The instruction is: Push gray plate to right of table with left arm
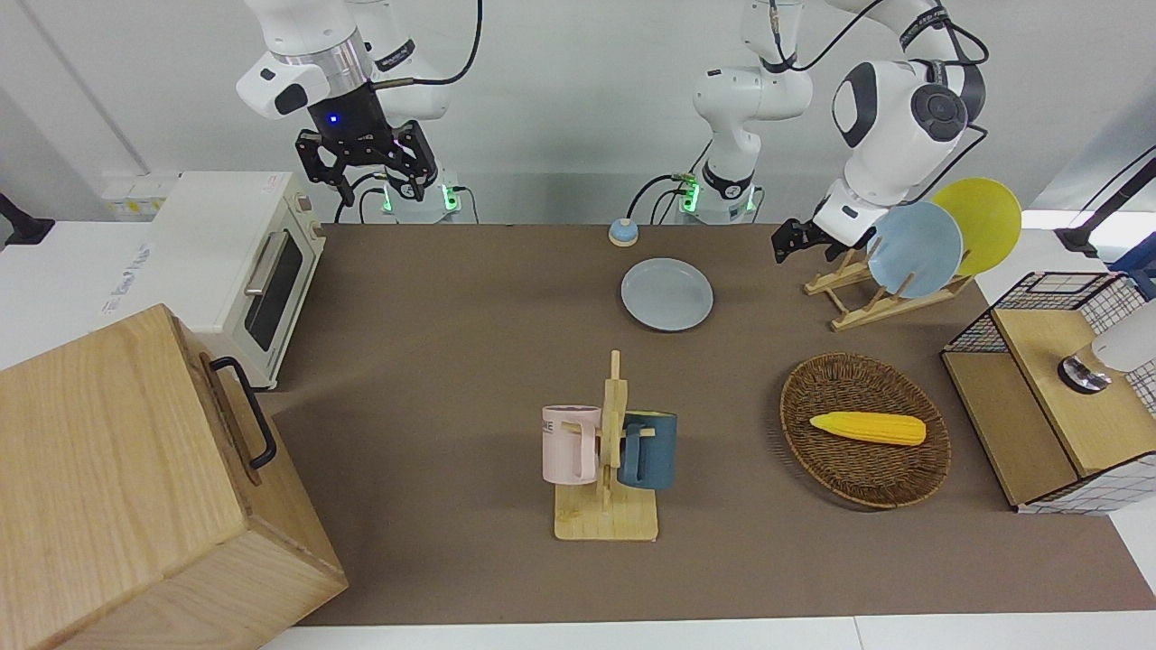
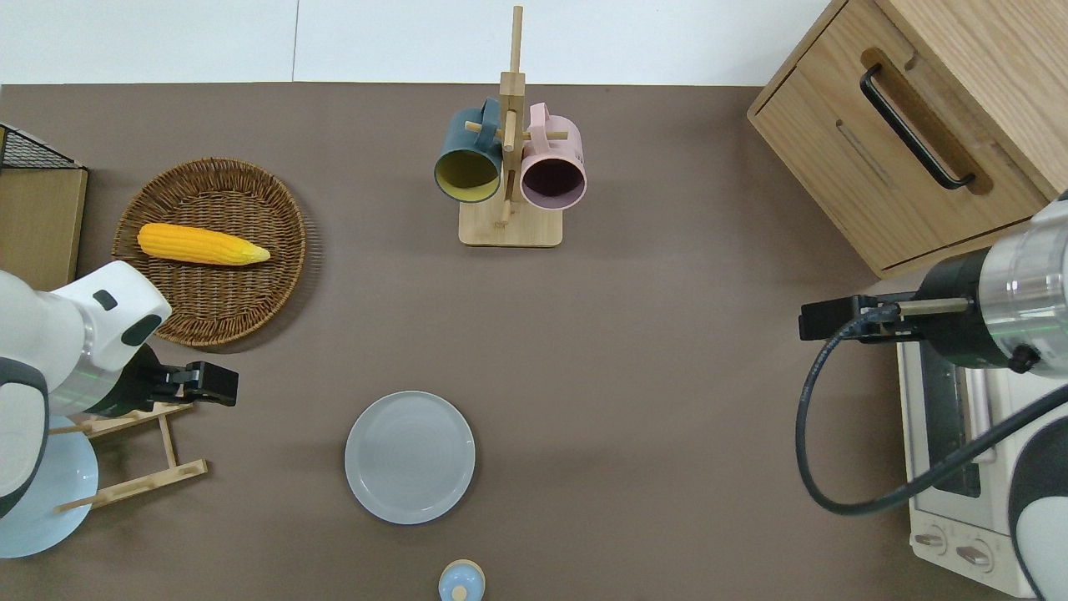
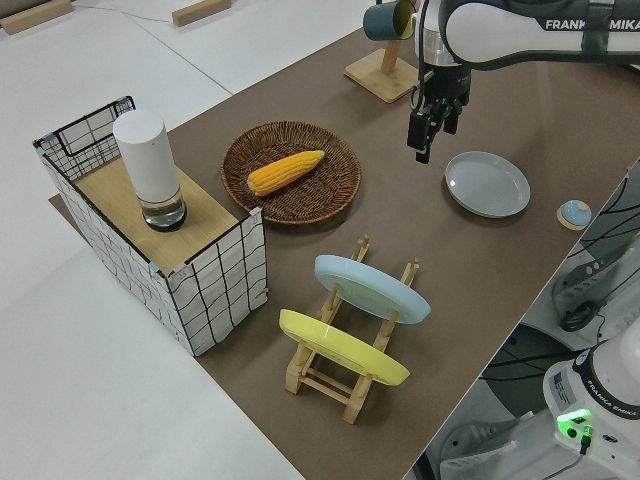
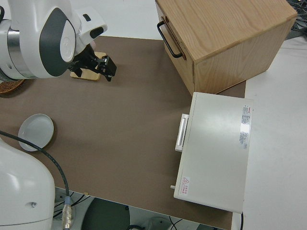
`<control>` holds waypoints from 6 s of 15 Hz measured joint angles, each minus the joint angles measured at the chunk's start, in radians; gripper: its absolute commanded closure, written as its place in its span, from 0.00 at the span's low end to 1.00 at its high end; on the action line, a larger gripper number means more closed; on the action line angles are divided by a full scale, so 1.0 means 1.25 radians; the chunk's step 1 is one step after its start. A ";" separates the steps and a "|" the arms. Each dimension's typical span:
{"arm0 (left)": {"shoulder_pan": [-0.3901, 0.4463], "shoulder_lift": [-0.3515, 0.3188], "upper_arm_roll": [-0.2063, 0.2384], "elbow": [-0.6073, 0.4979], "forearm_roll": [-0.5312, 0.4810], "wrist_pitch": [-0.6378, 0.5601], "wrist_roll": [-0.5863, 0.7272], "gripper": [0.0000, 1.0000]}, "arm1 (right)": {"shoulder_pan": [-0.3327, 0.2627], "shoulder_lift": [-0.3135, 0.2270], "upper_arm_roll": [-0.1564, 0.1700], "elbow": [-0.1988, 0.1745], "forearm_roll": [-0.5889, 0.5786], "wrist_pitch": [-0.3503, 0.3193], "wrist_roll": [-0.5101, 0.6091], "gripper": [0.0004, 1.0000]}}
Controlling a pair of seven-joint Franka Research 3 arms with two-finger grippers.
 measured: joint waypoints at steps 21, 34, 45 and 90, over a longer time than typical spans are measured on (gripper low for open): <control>-0.020 -0.041 -0.134 -0.378 -0.120 0.399 -0.143 0.17 | 0.000 0.000 0.000 0.000 0.000 0.000 0.000 0.00; -0.031 -0.010 -0.149 -0.379 -0.141 0.409 -0.145 0.57 | 0.000 0.000 0.000 0.000 0.000 0.000 0.000 0.00; -0.042 0.013 -0.149 -0.379 -0.147 0.429 -0.146 0.99 | 0.000 0.000 0.000 0.000 0.000 0.000 0.000 0.00; -0.284 0.109 -0.281 -0.310 -0.251 0.654 -0.527 1.00 | 0.000 0.000 0.000 0.000 0.000 0.000 0.000 0.00</control>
